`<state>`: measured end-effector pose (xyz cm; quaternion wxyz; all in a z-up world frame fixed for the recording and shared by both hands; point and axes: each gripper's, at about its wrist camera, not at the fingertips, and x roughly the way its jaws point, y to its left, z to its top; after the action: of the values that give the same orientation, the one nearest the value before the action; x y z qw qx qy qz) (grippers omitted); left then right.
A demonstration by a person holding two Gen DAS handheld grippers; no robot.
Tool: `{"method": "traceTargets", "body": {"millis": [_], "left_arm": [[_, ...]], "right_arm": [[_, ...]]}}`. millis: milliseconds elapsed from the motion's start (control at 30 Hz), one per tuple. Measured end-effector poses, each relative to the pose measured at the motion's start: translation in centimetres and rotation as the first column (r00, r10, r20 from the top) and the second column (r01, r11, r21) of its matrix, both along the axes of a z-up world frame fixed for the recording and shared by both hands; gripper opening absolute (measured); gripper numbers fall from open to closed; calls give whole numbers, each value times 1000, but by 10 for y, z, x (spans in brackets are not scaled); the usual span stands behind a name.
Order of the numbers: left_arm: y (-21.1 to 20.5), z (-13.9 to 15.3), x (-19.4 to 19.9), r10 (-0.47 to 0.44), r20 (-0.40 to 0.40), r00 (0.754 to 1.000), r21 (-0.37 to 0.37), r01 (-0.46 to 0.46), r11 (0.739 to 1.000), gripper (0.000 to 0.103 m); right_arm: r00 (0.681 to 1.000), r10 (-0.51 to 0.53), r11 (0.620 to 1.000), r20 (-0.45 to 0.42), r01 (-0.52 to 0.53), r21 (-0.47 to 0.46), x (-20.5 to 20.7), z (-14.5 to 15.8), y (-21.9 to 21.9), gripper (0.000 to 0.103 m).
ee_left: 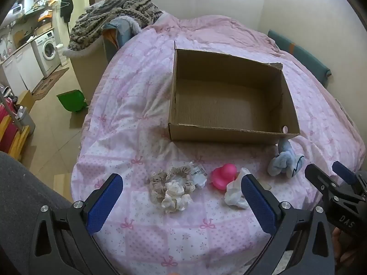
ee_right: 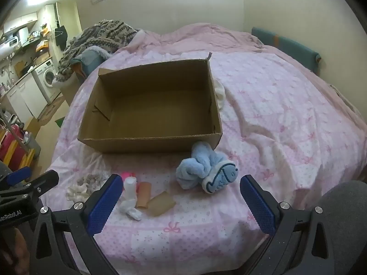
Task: Organize soft objects
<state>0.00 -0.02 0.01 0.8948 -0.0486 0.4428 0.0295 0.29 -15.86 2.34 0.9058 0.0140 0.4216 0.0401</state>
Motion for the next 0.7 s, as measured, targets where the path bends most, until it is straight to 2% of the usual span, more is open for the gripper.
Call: {"method": "traceTargets", "body": {"millis": [500, 533, 700], "left_arm": [[1, 1, 0, -1, 1, 1000, -9, 1, 1000, 103], [1, 1, 0, -1, 2, 1000, -8, 1, 1000, 103], [1, 1, 0, -3, 2, 1000, -7, 3, 1000, 103]], "right_arm": [[1000, 4, 1000, -3, -4, 0, -4, 6, 6, 103], [1000, 8, 1000, -4, -8, 1, -1, -2, 2, 103], [1000, 9, 1000, -5, -9, 1, -1, -1, 2, 103]]}}
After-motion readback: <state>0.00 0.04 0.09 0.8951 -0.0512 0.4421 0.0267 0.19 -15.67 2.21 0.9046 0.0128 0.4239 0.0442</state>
